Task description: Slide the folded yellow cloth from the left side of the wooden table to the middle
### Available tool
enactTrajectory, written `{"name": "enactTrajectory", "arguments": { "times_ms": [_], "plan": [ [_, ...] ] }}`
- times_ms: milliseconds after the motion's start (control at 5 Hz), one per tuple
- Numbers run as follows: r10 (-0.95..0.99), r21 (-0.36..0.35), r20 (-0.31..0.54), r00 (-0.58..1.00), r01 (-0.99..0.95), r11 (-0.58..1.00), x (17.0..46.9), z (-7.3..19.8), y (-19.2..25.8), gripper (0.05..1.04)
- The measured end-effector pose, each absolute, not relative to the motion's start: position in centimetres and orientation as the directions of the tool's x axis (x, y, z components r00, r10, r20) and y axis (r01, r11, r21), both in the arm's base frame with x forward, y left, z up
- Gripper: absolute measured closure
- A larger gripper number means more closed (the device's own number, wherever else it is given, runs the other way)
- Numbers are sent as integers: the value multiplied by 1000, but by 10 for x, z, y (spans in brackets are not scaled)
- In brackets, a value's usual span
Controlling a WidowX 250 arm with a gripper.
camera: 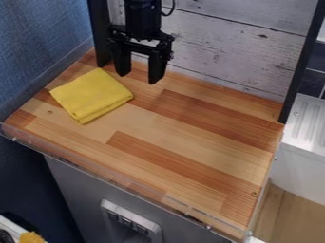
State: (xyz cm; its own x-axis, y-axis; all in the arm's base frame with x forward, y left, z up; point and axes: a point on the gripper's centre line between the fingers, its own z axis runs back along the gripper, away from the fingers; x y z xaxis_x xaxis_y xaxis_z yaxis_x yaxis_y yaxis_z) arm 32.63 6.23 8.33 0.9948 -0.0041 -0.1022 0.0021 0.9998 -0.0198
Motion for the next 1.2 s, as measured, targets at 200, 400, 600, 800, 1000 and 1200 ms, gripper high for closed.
{"name": "enactTrajectory", "arguments": {
  "times_ms": [200,400,600,800,1000,1200],
  "plan": [
    [42,-15,-77,996,-43,999,329,82,68,85],
    [146,-14,-62,987,-147,989,326,76,82,85],
    [253,-11,-47,966,-253,967,322,70,93,87],
    [355,-10,-26,935,-355,935,318,65,105,91],
    [436,-13,9,900,-436,900,320,66,113,91],
    [507,-16,28,861,-507,862,320,66,121,87]
  ]
}}
